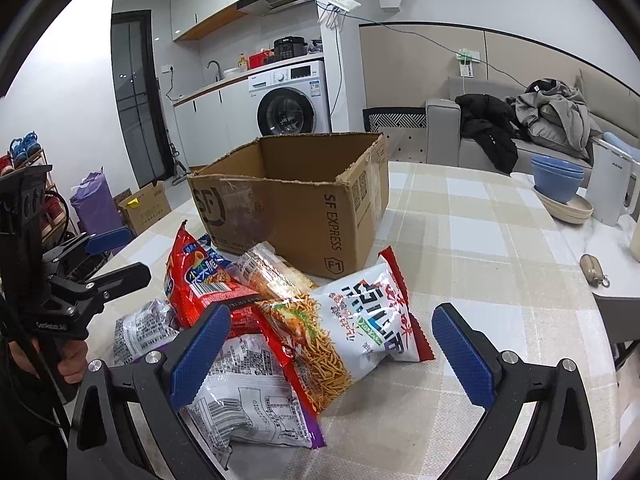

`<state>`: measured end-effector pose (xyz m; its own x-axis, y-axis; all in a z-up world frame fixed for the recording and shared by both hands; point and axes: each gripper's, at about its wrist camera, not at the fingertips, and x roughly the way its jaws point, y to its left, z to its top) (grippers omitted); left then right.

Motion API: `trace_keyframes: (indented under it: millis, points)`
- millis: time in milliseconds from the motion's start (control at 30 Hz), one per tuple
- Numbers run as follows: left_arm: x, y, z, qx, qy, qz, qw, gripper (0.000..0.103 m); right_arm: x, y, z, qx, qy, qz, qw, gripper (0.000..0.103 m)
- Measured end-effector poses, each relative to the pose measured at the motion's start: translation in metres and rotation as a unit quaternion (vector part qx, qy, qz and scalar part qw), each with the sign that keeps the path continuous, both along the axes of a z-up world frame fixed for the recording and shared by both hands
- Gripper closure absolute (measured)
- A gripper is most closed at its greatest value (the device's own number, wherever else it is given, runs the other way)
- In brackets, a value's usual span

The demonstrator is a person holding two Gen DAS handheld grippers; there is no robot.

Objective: Organize snacks
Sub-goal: 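Move both tools back to the pile and close the right gripper on a silver bag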

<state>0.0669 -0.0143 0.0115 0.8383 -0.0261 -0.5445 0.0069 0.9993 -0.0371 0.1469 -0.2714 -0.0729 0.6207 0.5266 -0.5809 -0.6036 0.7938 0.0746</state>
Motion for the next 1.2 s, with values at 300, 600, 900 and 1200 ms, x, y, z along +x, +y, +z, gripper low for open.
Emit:
trace_keyframes:
  millis: [300,600,900,1200]
  points:
    - [0.001,-0.009,-0.004,0.006,0.007,-0.020,0.9998,0.001,-0.008,0.002,0.000,-0.014,0.023,0.053,0.998,0.000]
    - [-0.010,0.000,-0.009,-0.029,0.029,-0.035,0.9986,0.001,-0.027,0.014,-0.002,-0.018,0.044,0.129,0.990,0.000]
    - [-0.012,-0.005,-0.012,-0.021,0.034,-0.041,0.9984,0.001,-0.044,0.035,-0.014,-0.034,0.070,0.186,0.980,0.004]
    - [-0.014,-0.006,-0.013,-0.022,0.038,-0.044,0.9981,0.001,-0.038,0.044,-0.032,-0.064,0.096,0.177,0.977,0.018]
